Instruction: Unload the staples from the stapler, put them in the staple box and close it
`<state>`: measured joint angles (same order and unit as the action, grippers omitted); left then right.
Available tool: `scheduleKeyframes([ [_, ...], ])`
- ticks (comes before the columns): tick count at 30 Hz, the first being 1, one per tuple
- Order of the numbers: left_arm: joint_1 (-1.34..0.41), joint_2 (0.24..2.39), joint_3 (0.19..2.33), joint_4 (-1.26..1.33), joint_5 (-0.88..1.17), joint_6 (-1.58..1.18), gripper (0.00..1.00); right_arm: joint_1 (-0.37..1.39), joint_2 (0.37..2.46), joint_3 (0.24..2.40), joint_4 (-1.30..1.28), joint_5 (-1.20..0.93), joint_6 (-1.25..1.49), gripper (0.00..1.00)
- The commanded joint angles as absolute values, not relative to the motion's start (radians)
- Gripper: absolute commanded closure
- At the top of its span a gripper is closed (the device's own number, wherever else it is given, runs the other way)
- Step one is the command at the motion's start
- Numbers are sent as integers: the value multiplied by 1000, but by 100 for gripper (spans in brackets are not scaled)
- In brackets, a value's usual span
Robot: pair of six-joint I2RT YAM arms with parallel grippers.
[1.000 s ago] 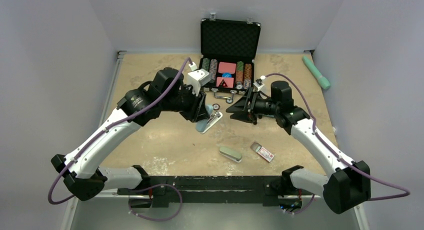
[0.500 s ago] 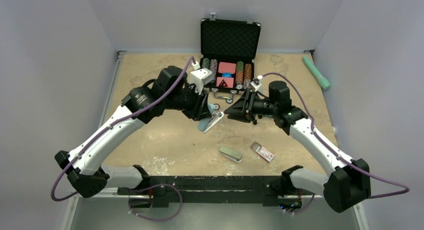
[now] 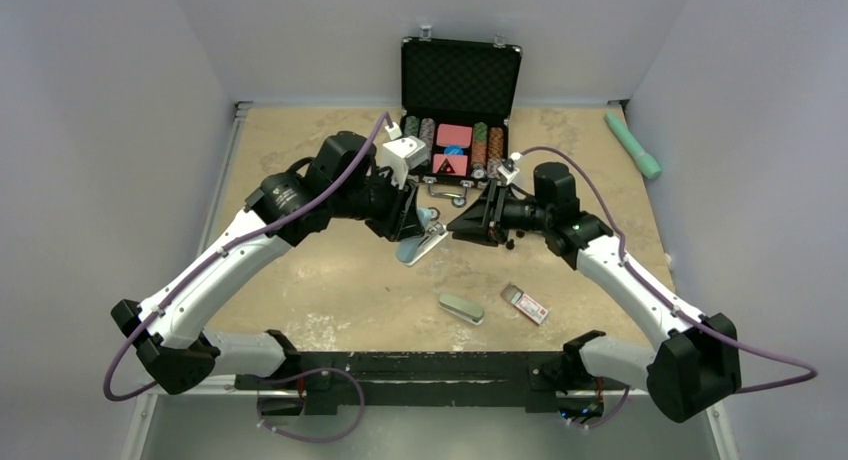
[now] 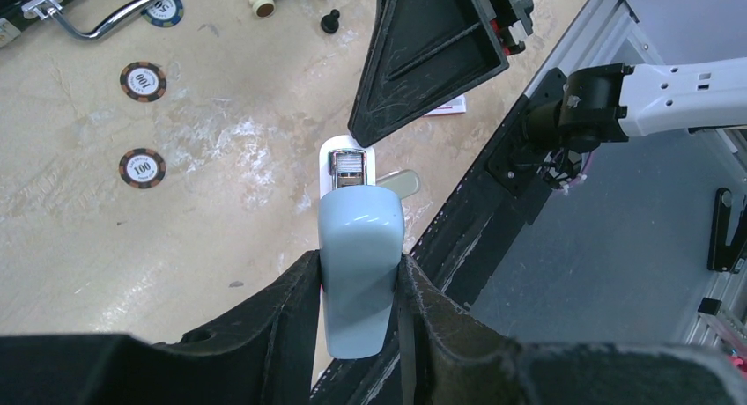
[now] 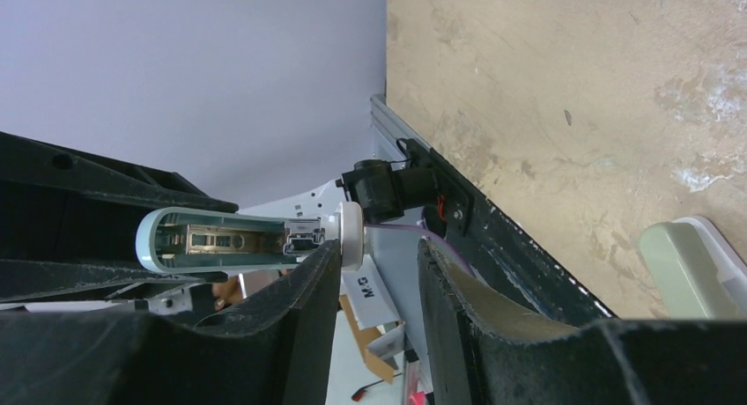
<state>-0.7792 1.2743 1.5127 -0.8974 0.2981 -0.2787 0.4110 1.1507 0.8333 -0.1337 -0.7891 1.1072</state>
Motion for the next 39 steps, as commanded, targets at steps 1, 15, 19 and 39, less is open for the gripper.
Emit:
scheduleKeyframes([
  [1, -773, 1272, 1555, -834, 325, -300, 100, 419, 1163, 856, -104, -809, 1097, 59],
  [15, -773, 1271, 1540, -817, 332, -308, 100, 439, 1195, 890, -96, -813, 1104, 64],
  [19, -773, 1269, 1527, -801, 332, -315, 100, 442, 1191, 887, -81, -817, 1121, 65],
  [39, -773, 1134, 1168, -571, 273, -560, 100, 443, 1204, 795, -130, -765, 1154, 100],
])
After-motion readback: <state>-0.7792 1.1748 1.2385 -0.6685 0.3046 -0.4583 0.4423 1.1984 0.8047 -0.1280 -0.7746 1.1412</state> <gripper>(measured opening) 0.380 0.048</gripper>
